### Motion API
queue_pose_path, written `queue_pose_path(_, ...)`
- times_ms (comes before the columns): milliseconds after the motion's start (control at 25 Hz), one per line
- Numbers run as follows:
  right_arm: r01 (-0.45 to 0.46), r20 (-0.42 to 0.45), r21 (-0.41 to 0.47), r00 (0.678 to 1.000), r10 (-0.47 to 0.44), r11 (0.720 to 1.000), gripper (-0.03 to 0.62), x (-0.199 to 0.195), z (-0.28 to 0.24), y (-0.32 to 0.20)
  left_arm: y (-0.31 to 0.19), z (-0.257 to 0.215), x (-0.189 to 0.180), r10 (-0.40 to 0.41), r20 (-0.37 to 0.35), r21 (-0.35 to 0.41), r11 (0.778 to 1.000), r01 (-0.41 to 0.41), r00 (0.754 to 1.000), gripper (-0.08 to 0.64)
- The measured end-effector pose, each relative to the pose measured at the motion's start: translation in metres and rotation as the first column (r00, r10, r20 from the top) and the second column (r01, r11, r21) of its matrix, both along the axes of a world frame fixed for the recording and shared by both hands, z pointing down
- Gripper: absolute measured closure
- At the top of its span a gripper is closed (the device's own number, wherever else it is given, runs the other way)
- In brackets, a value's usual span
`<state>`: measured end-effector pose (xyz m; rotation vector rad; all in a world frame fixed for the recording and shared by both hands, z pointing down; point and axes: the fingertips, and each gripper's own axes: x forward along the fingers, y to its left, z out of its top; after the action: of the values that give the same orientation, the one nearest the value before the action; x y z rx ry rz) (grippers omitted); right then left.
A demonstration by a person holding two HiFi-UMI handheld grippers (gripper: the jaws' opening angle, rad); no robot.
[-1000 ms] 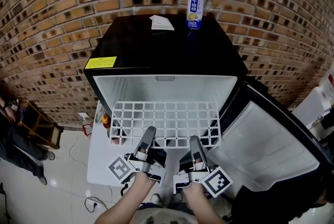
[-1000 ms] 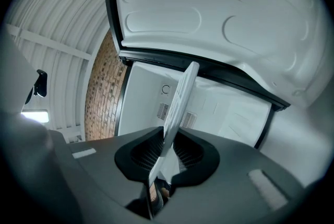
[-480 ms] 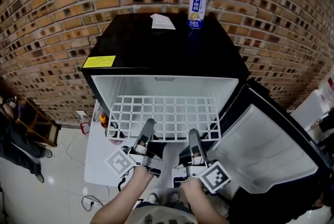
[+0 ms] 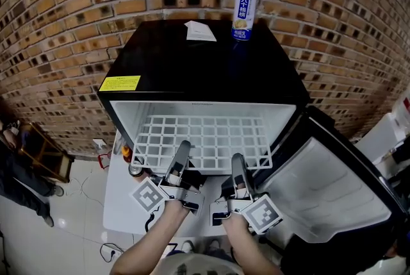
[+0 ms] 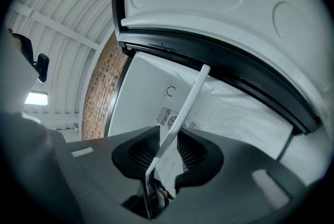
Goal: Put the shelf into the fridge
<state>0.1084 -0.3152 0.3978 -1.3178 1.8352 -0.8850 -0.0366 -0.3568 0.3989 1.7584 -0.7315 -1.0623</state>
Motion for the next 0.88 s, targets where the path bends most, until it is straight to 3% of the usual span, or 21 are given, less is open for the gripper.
queue_pose_path(480,-0.043,-0.074,0.082,0.996,0.049,0.996,0.469,-0.002,-0.009,-0.035,-0.036,-0.001,0.000,-0.048,0.117,0.080,0.996,0.039,0.992,0.433)
queue_pose_path(880,-0.050,-0.086,0.092,0.995,0.058,0.995,0.460,-0.001,-0.011,-0.059,-0.060,-0.001,0.001,-0.054,0.141,0.095,0.995,0.041,0.988,0.416)
